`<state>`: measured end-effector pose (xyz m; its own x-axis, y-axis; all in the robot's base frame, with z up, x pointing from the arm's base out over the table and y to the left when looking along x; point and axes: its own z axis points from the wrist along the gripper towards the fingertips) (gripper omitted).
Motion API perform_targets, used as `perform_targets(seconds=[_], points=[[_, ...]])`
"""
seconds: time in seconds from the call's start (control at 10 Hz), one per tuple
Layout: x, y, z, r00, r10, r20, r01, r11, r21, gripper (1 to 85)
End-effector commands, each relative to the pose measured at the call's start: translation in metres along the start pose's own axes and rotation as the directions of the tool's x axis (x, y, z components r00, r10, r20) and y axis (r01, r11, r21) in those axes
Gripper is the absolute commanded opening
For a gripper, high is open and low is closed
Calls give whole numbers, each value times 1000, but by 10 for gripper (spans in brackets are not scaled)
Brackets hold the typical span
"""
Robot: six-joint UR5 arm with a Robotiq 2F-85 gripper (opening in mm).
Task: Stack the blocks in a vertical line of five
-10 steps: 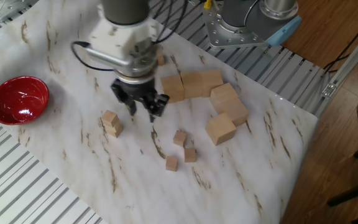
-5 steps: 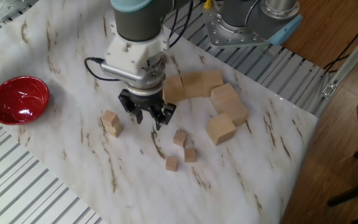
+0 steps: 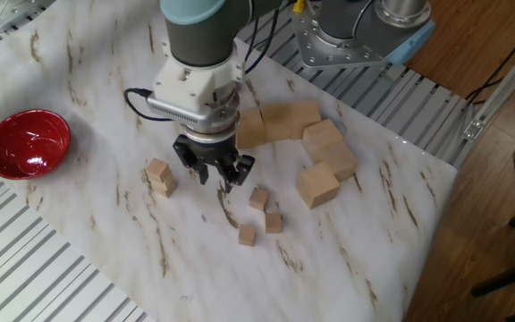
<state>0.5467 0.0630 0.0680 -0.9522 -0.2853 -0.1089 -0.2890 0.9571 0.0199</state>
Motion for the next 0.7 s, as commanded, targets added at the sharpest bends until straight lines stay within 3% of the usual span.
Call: perform_targets(seconds=[0.0, 0.1, 0.2, 0.3, 0.5, 0.6], points=[[4, -20, -1, 996, -89, -26, 91, 993, 73, 463], [9, -30, -2, 987, -151, -52, 155, 982, 107, 460], [12, -30, -2, 982, -176, -68, 183, 978, 100, 457], [15, -22, -2, 983, -171, -72, 176, 982, 72, 460], [11, 1, -1, 992, -119, -42, 119, 993, -14, 467], [10, 5, -1, 992, -123, -37, 122, 992, -26, 467]])
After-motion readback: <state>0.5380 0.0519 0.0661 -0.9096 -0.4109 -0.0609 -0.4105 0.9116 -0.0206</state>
